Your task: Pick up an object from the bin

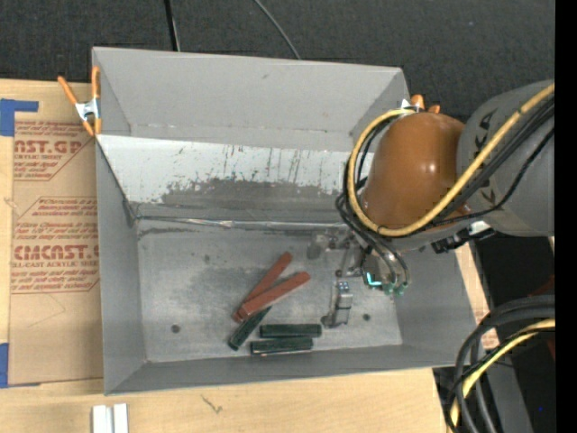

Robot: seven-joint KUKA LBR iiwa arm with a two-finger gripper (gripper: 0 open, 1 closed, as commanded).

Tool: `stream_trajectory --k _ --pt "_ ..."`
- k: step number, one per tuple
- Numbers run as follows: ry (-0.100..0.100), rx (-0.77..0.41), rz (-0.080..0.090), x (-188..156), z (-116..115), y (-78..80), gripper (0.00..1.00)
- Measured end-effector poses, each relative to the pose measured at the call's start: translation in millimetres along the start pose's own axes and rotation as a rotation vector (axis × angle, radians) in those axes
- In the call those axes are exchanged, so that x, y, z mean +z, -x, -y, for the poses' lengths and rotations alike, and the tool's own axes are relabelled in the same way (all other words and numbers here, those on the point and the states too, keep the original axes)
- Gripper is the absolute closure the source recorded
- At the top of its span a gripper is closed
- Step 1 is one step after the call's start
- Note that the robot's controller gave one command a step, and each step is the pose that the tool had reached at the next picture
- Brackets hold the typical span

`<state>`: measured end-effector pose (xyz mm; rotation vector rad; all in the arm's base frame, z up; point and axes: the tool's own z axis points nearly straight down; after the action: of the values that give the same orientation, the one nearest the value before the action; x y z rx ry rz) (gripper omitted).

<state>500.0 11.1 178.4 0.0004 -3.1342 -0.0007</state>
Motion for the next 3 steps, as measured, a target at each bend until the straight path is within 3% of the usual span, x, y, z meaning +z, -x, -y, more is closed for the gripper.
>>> stream_trajectory --k 1,2,3 --pt "0.0 0.0 0.008 -4 0 1.8 0.0" --pt "0.001 0.038 0.016 43 -4 2.7 0.0" --pt "0.001 0.318 0.013 107 -21 53.9 1.0"
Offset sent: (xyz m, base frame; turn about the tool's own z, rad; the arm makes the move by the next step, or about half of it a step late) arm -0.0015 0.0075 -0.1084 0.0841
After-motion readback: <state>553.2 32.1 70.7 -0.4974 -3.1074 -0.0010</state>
